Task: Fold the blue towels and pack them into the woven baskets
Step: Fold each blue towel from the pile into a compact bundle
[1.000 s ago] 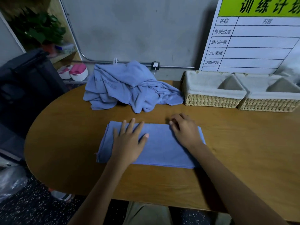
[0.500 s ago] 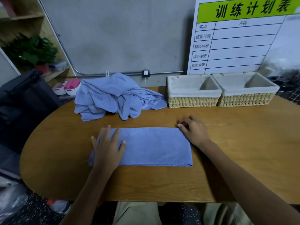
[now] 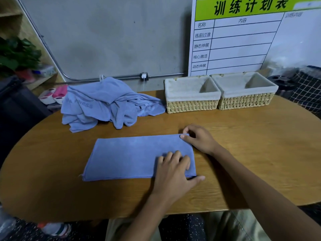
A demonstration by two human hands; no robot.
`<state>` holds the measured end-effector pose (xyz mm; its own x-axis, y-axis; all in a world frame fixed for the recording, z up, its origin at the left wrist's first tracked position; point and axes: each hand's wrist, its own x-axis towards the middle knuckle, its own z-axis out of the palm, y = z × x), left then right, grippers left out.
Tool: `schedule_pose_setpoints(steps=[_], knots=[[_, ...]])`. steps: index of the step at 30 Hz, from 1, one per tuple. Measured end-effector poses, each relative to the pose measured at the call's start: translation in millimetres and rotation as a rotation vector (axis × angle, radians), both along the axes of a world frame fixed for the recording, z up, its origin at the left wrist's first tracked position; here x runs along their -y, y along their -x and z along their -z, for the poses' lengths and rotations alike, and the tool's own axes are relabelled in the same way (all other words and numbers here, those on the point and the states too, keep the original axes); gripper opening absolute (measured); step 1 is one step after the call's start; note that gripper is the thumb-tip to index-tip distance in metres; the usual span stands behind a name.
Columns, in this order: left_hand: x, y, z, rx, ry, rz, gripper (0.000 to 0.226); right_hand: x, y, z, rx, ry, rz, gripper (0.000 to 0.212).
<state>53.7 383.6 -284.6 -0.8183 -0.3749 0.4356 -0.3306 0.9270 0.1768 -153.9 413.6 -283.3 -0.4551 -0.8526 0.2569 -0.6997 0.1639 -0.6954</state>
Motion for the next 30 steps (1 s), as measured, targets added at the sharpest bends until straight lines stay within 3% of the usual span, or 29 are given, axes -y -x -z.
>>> schedule_pose_setpoints(steps=[8, 15, 30], knots=[[-6.7, 6.7, 1.7, -0.046, 0.021, -0.006, 0.044, -4.3, 0.3, -5.0, 0.259, 0.083, -0.017, 0.008], [-8.4, 6.4, 5.0, -0.069, 0.002, 0.024, 0.033, -7.8, 1.1, -7.6, 0.400, 0.159, -0.023, 0.016], [-8.7, 6.1, 2.3, -0.058, -0.087, 0.022, 0.028, -10.1, 2.7, -8.1, 0.408, 0.180, -0.019, 0.017]])
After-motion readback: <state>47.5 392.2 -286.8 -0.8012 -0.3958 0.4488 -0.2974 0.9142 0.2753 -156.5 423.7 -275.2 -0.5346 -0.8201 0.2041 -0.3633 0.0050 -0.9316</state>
